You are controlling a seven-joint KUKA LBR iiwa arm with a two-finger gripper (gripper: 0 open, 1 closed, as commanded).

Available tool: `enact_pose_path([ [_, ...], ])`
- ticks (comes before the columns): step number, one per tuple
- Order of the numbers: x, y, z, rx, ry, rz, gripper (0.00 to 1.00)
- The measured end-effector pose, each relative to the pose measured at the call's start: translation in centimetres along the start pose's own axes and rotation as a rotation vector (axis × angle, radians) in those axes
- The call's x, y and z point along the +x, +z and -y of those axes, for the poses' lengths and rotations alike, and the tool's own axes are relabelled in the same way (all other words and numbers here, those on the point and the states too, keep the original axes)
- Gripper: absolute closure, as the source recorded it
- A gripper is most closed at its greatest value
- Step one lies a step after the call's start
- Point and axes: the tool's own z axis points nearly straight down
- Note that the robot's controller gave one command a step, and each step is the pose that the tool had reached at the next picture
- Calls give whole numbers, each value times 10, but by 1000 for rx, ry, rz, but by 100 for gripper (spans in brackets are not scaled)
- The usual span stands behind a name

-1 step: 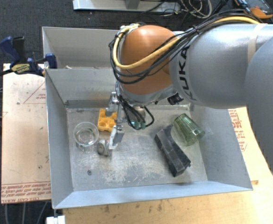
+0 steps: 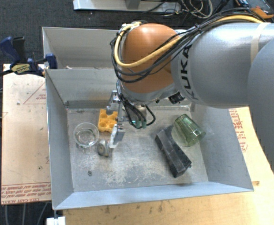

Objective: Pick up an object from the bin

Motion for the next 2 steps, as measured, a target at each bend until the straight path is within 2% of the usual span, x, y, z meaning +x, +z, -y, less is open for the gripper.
enact_pose_path([
  [1,22,40,-26,-1,12,8,0],
  [2,33,101,-34,-3,-64,2,0],
])
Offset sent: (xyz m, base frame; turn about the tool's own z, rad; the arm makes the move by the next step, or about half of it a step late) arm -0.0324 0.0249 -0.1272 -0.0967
